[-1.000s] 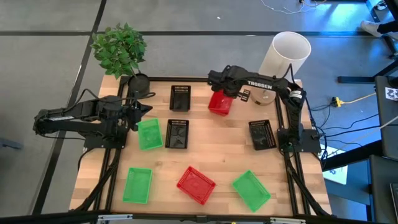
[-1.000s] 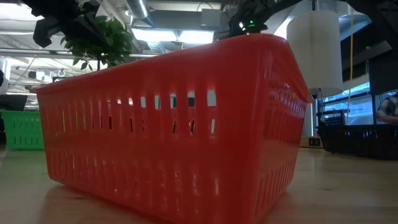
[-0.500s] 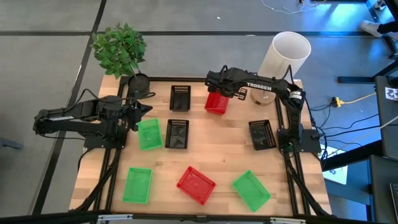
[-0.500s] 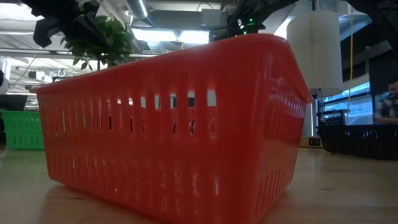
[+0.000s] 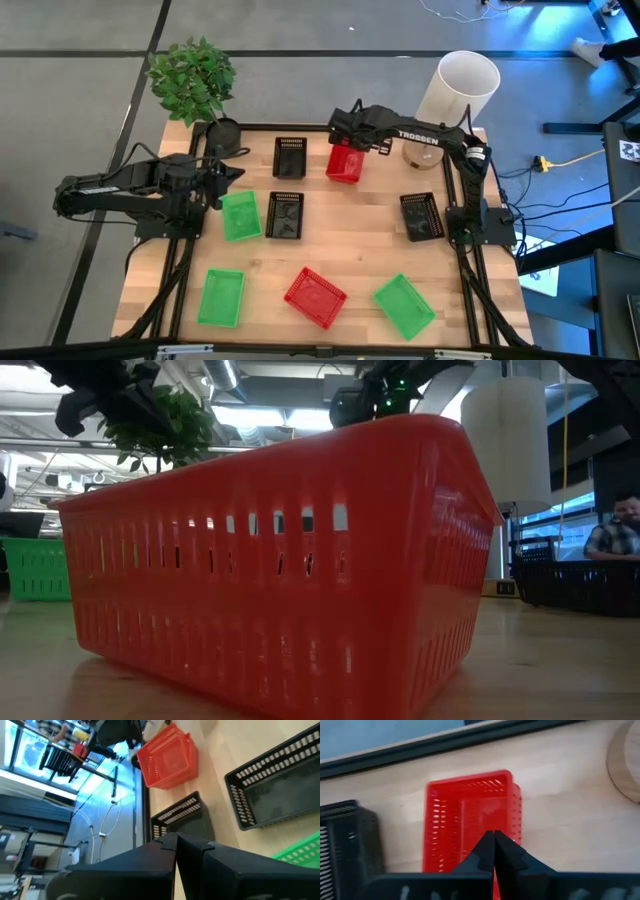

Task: Stack baskets by color
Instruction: Stack the middle red bin on the top red bin

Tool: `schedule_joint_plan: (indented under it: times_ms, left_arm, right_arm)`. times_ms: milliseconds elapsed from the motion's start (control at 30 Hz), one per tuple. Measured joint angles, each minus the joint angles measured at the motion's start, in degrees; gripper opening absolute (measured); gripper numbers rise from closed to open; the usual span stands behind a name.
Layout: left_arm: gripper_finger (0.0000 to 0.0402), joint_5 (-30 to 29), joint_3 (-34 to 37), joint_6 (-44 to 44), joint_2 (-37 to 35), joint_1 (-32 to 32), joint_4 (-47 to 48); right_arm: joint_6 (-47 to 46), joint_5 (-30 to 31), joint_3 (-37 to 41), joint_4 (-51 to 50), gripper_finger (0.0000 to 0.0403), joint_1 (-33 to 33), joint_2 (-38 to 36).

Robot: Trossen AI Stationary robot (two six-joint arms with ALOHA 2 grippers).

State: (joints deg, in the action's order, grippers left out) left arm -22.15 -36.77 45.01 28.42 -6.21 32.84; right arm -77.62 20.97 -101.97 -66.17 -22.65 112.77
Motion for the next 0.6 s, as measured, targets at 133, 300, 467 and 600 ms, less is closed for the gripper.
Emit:
schedule_joint_plan:
  times_ms: [133,300,467,600]
  left_arm:
    - [0.0,-1.4,0.0,0.0,0.0,0.0,0.0]
    - [0.0,-2.3,0.0,0.0,0.0,0.0,0.0]
    - [0.0,-2.5,0.0,-1.3,0.0,0.0,0.0]
    - [0.0,-2.5,0.0,-3.3,0.0,0.0,0.0]
  right_arm:
    - [0.6,0.0,-1.0,-0.1,0.0,0.0,0.0]
    - [3.2,1.9,-0.9,-0.5,0.0,0.0,0.0]
    - [6.5,2.0,-0.8,-0.5,0.0,0.0,0.0]
    - [8.0,1.4,-0.8,-1.3,0.0,0.0,0.4]
